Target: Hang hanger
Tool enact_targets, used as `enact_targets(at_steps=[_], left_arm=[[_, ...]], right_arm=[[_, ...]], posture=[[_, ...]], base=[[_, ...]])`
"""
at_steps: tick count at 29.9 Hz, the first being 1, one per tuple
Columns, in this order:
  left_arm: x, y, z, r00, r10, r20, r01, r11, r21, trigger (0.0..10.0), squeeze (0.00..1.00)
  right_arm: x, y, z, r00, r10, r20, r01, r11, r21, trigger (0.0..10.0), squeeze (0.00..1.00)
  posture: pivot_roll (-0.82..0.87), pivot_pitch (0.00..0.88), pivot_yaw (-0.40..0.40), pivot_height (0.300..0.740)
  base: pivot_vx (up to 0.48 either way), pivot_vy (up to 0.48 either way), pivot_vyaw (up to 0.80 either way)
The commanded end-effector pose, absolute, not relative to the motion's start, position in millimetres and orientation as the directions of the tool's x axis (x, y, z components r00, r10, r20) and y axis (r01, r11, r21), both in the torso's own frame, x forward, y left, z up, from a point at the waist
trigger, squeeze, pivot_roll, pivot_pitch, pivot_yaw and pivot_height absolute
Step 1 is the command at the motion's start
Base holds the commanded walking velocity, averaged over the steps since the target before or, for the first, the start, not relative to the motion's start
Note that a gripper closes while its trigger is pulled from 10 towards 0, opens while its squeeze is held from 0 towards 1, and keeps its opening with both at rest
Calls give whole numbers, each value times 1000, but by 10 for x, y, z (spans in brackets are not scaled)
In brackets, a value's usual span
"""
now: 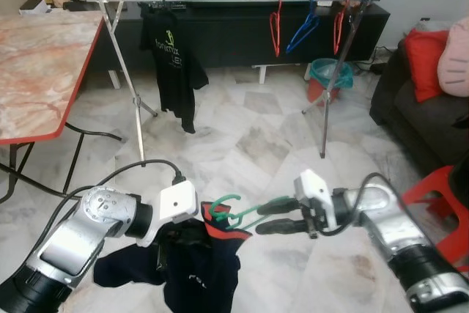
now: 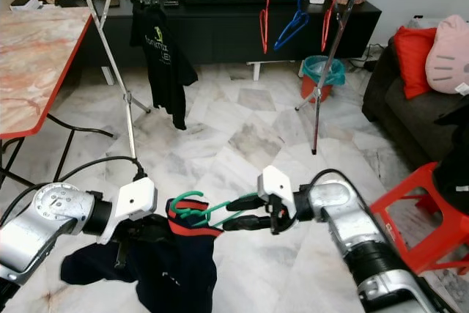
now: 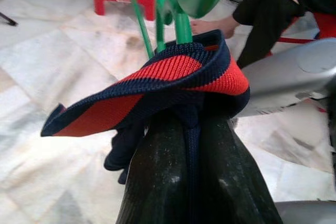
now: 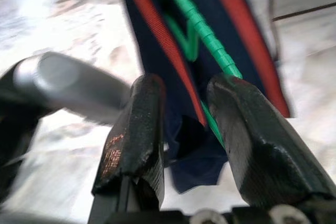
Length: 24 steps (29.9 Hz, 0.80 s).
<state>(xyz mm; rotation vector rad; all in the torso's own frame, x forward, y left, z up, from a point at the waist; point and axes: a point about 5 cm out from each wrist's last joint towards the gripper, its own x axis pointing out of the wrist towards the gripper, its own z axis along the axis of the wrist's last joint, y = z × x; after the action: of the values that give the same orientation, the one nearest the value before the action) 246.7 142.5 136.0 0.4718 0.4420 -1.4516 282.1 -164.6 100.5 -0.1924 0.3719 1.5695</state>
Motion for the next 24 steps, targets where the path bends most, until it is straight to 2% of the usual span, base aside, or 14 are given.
enact_targets(at_steps=[1, 2, 6, 13, 16, 20, 22, 24], left_arm=[[2366, 1322, 1316, -30, -836, -548, 999, -31, -6, 10000, 0], [2361, 1335, 1299, -32, -831, -555, 999, -33, -9, 10000, 0], [2359, 1351, 1285, -31, -826, -563, 999, -31, -10, 10000, 0], [2359, 1361, 1271, -33, -820, -572, 999, -32, -13, 10000, 0], [2357, 1359, 1235, -39, -809, -586, 999, -38, -14, 10000, 0], [2357, 1342, 1226, -46, -810, -585, 999, -43, -19, 10000, 0], [2356, 1339, 1225, -47, -810, -585, 999, -44, -19, 10000, 0], [2356, 1337, 1225, -47, -809, -586, 999, -45, -18, 10000, 0]], right_arm=[[2773, -1615, 1052, -94, 934, -346, -993, -62, 102, 10000, 0], [2672, -1674, 980, -151, 909, -388, -984, -101, 147, 10000, 0], [2506, -1768, 905, -239, 872, -428, -963, -157, 218, 10000, 0], [2418, -1862, 975, -260, 862, -436, -954, -160, 254, 10000, 0], [2474, -1870, 1049, -225, 879, -420, -964, -140, 224, 10000, 0], [2703, -1825, 1151, -54, 920, -387, -996, -20, 91, 10000, 0], [2749, -1805, 1149, -19, 921, -390, -997, 10, 72, 10000, 0], [2749, -1799, 1142, -23, 920, -391, -997, 9, 78, 10000, 0]], posture=[[-31, 0, -68, 740], [-34, 0, -67, 740], [-37, 0, -68, 740], [-42, 0, -66, 740], [-46, 0, -65, 740], [-48, 0, -64, 740], [-49, 0, -65, 740], [-46, 0, -66, 740]], base=[[0, 0, 0], [0, 0, 0], [0, 0, 0], [0, 0, 0], [0, 0, 0], [0, 0, 0], [0, 0, 0], [0, 0, 0]])
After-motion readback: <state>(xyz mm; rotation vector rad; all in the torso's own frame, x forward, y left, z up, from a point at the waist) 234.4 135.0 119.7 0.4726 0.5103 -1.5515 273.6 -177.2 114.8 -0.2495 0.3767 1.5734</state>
